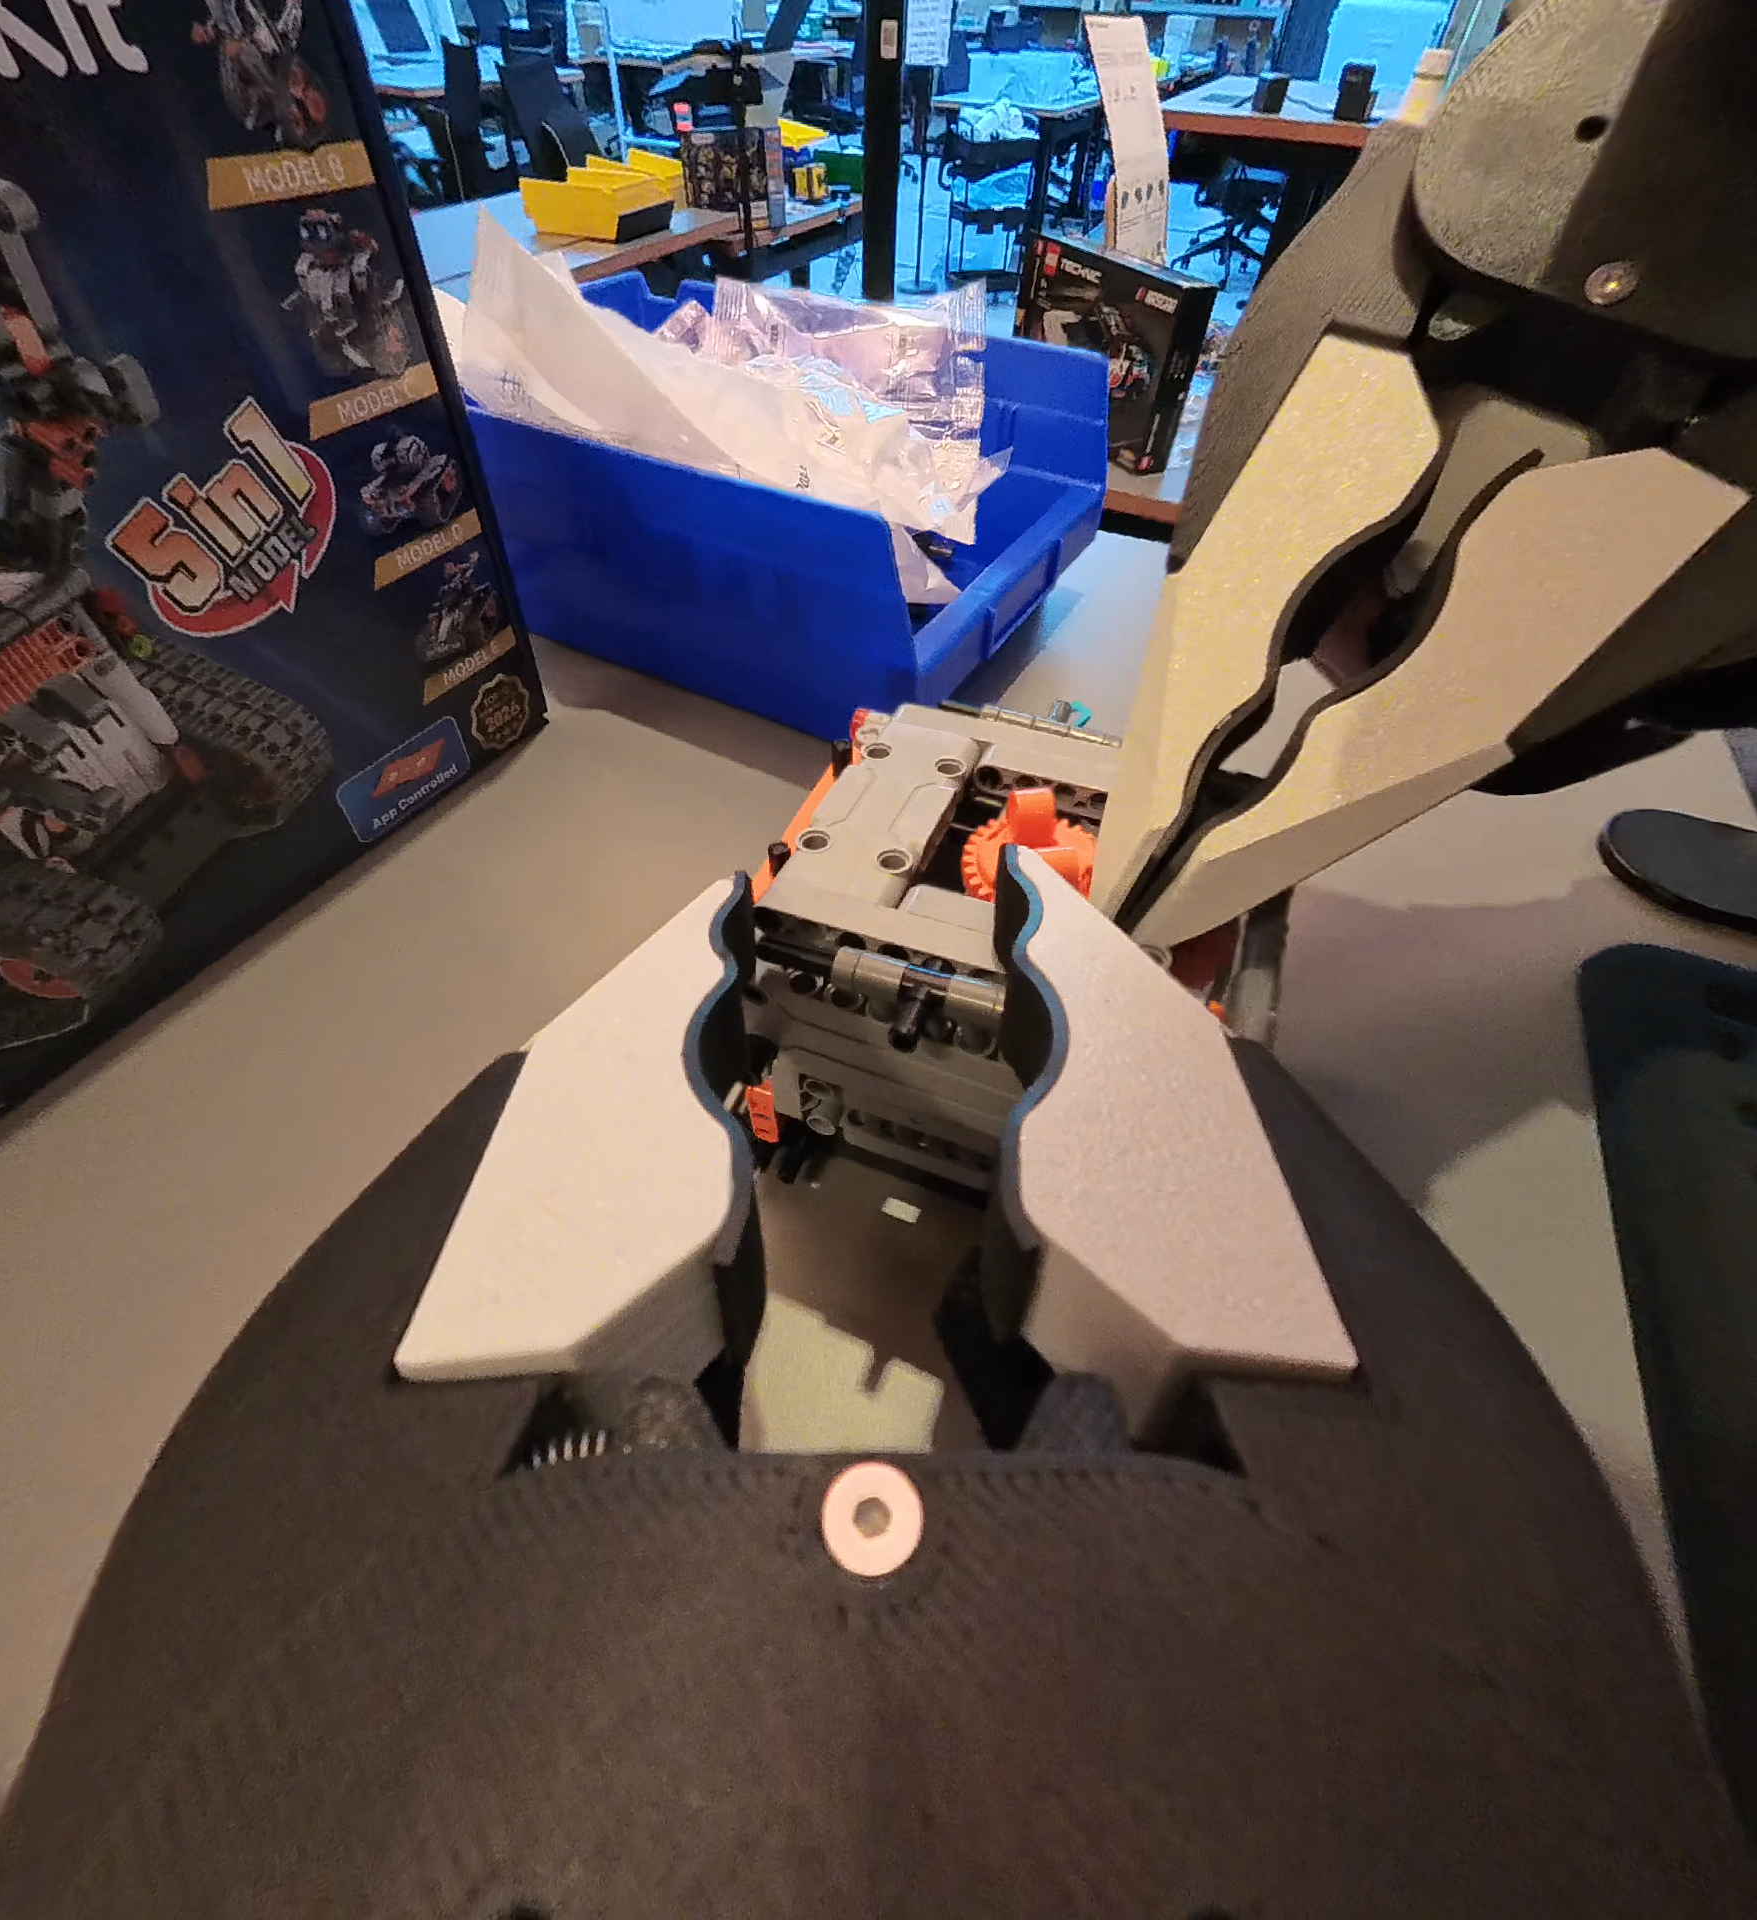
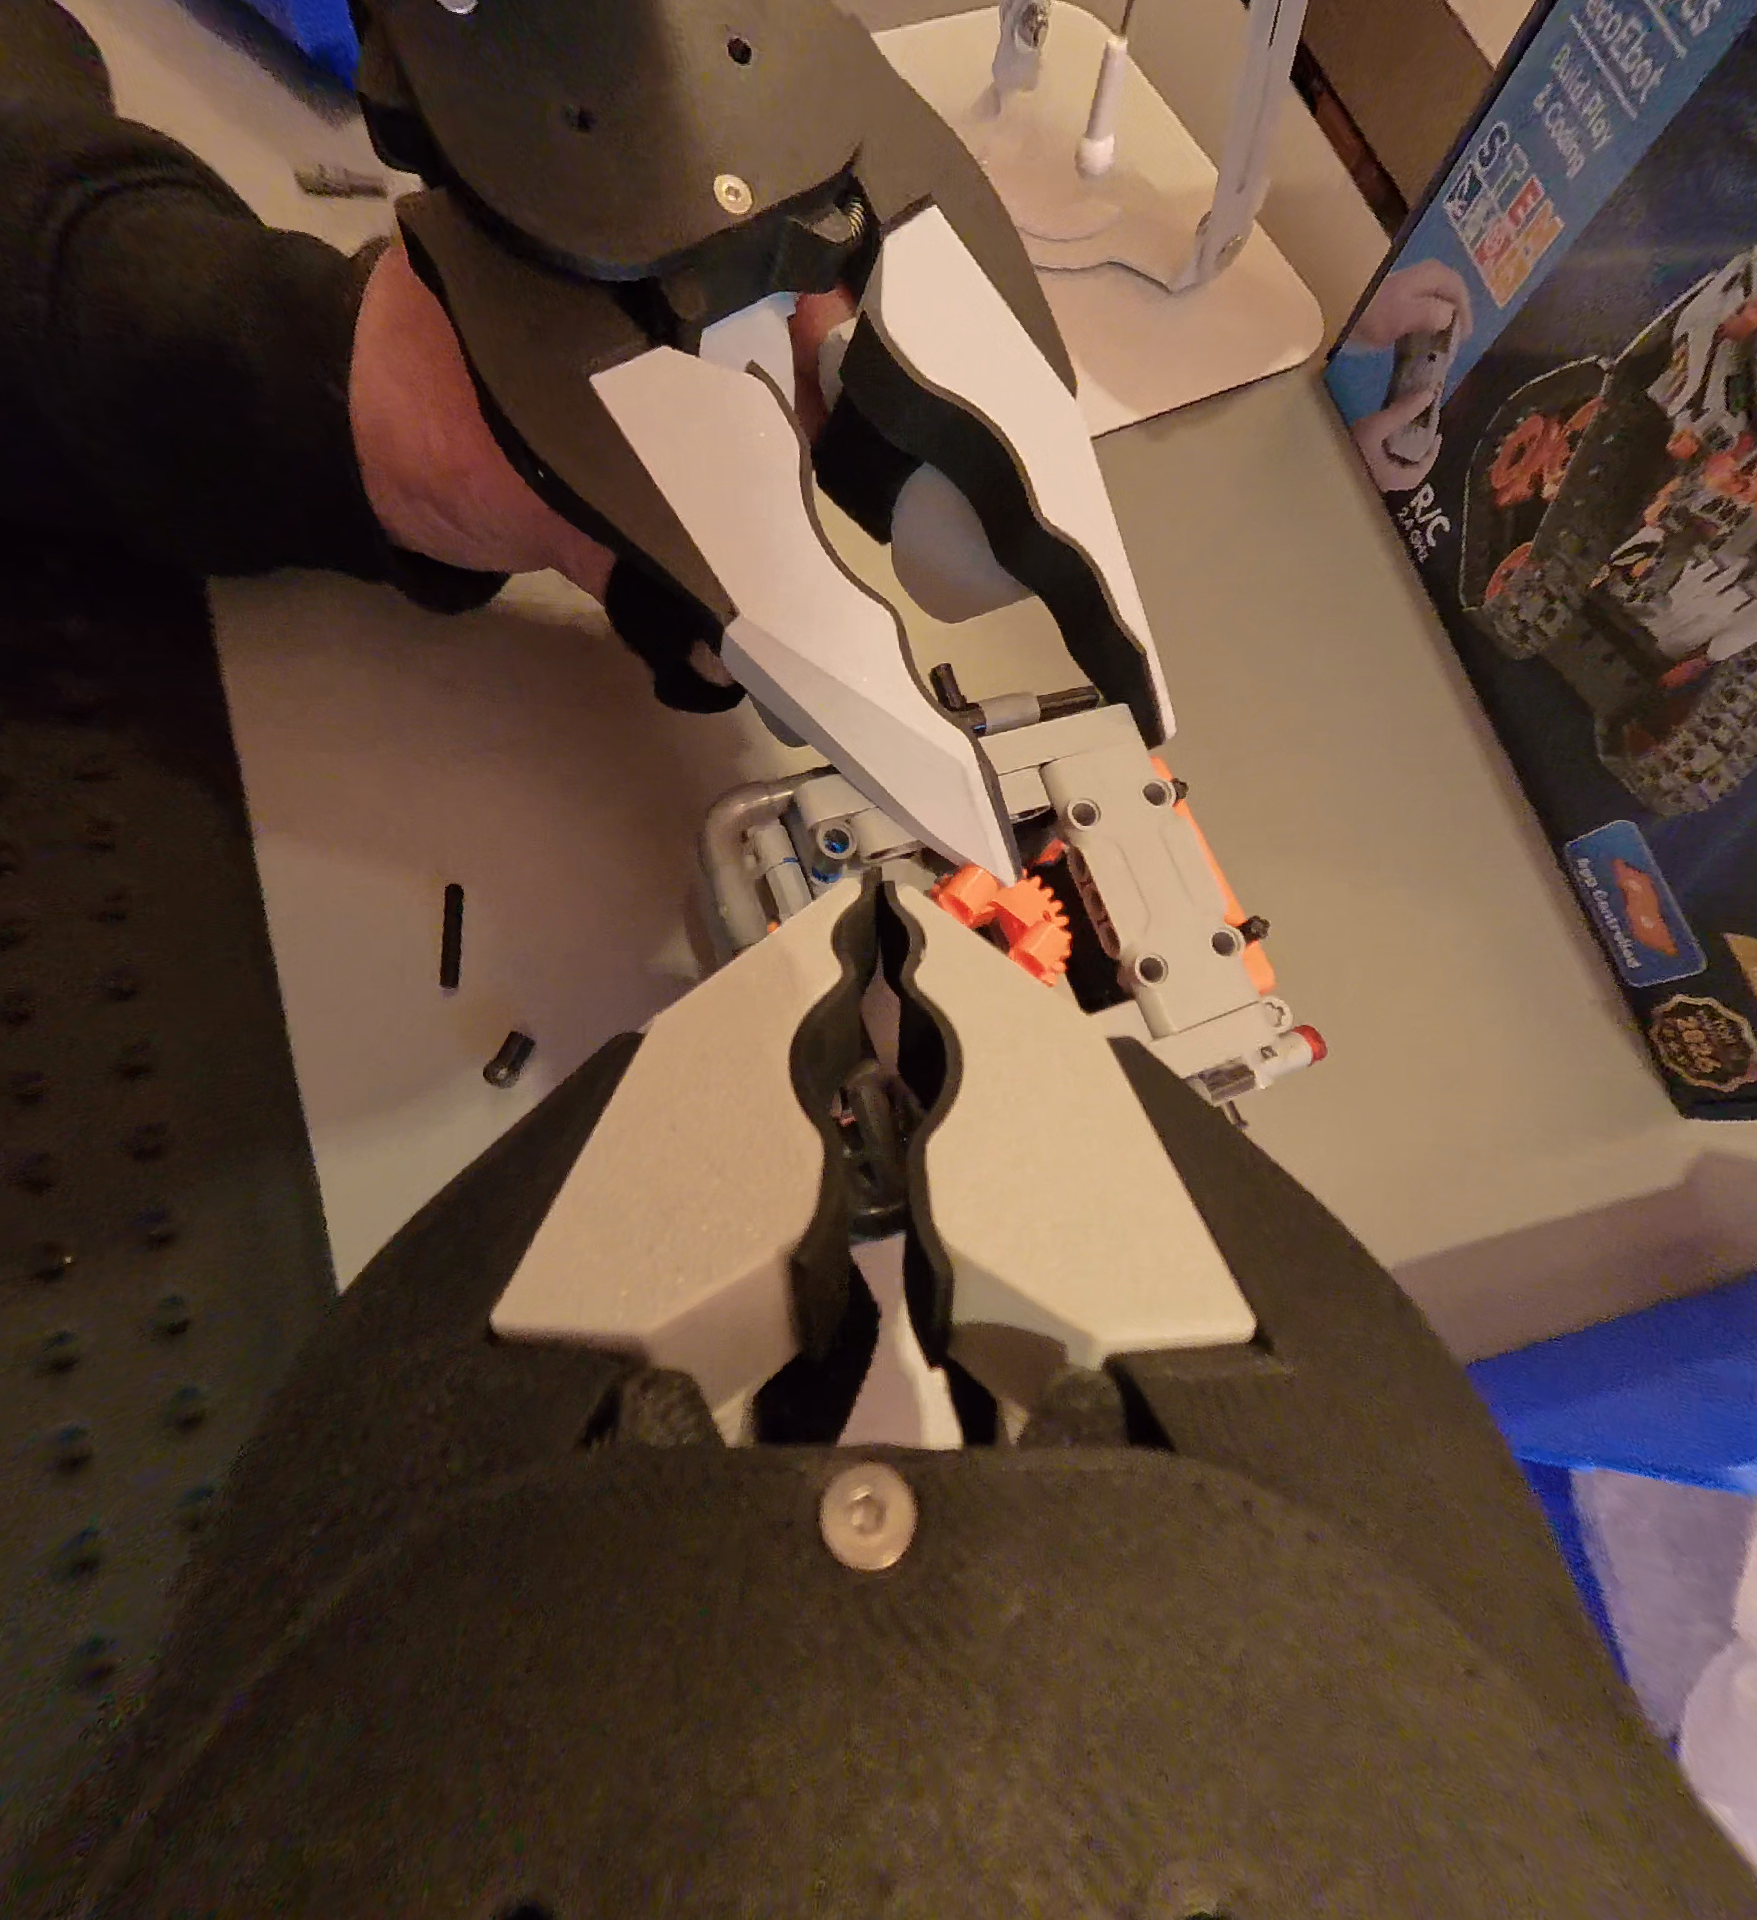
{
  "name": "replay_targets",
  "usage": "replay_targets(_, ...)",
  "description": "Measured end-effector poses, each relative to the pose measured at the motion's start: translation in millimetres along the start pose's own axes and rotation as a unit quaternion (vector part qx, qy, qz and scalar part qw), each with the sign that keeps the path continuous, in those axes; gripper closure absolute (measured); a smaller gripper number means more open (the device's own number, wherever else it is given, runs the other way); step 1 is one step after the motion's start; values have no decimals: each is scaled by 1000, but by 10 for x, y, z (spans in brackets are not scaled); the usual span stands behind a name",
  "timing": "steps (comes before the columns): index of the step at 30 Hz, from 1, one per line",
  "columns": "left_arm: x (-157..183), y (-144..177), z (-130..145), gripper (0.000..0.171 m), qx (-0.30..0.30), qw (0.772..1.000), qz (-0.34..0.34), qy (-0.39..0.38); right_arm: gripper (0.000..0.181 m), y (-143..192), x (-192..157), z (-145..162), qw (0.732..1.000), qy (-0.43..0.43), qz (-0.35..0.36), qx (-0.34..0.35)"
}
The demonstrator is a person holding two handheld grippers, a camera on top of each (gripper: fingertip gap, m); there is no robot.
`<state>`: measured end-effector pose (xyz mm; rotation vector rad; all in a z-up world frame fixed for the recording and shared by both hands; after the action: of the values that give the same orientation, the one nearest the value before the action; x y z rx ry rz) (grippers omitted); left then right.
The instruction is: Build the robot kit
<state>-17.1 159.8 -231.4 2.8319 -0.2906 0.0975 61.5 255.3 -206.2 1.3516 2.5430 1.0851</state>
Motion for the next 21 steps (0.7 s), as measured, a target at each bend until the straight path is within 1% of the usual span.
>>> replay_targets(1,8,12,-23,129,-4,1000,-4,-10,181,27,-6,-11,1000,0,-2,5)
replay_targets(3,4,57,-55,137,-11,1000,-6,-14,181,75,-7,-38,1000,-6,-1,9)
replay_targets(4,0,79,-69,133,-14,1000,-4,-10,181,80,-21,-40,1000,-7,-6,9)
replay_targets(6,19,129,-99,133,-23,1000,11,-10,176,60,-61,-30,1000,-7,-7,2)
replay_targets(7,32,137,-96,131,-38,999,20,-7,176,48,-77,-22,1000,-5,-4,-1)
replay_targets(10,141,147,-120,131,-55,998,39,-21,177,42,-97,-28,1000,-15,5,6)
replay_targets(12,220,154,-120,140,-64,996,39,-48,181,31,-106,-17,1000,-7,11,0)
replay_targets(14,268,148,-99,152,-69,995,46,-58,181,19,-102,-3,1000,-3,15,-4)
replay_targets(16,281,149,-80,155,-61,995,45,-60,181,17,-100,1,1000,0,17,-6)
replay_targets(19,334,150,-76,169,-65,994,52,-77,181,11,-96,-1,1000,1,19,-8)
replay_targets(21,353,144,-78,171,-70,992,57,-88,181,13,-89,9,1000,-4,17,-6)
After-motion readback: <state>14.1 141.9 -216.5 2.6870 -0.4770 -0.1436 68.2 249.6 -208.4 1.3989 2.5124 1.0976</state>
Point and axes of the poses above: each gripper's, where its closed fingertips meet, y back along the fingers, z out of its underside, x = y × z across the jaws, the point moved 8 cm from there along y, back along the fingers, and after that the axes turned 14 degrees about z, right-handed, at the moved point
